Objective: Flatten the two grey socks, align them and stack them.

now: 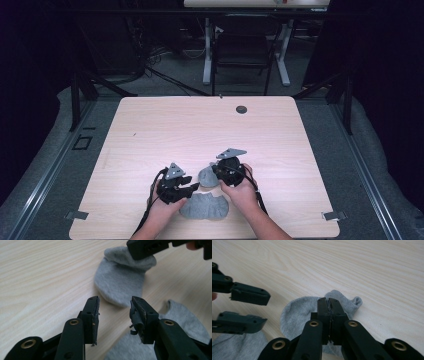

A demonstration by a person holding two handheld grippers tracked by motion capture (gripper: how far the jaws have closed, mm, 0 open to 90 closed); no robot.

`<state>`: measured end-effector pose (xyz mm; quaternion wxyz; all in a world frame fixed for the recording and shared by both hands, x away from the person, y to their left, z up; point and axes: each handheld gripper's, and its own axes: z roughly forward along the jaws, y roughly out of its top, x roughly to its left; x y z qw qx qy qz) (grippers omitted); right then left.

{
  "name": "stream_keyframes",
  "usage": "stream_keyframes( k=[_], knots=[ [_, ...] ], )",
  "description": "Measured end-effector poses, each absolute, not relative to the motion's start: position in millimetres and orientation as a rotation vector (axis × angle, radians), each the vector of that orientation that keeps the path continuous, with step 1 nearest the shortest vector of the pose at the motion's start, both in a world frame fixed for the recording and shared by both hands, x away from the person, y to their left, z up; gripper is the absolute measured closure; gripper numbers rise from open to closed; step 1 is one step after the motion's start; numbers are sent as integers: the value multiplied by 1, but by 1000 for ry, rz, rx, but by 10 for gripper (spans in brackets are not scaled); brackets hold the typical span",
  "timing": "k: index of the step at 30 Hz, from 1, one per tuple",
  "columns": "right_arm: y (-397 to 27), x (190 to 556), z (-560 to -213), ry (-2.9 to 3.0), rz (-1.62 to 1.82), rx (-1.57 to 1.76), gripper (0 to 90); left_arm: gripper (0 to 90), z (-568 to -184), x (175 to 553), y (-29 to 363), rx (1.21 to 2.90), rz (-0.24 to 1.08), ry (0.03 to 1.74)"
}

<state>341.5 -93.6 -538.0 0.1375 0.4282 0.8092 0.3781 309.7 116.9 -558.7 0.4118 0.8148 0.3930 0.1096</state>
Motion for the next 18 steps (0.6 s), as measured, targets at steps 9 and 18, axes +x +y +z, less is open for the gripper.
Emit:
stream_keyframes(
  k=[9, 18],
  knots=[
    [-99, 337, -535, 2333, 1130, 1225, 885, 581, -557, 323, 101, 2049, 290, 1011],
    [-104, 337, -536, 2315, 1141, 1233, 885, 610, -567, 325, 96, 2094, 299, 1034]
  ],
)
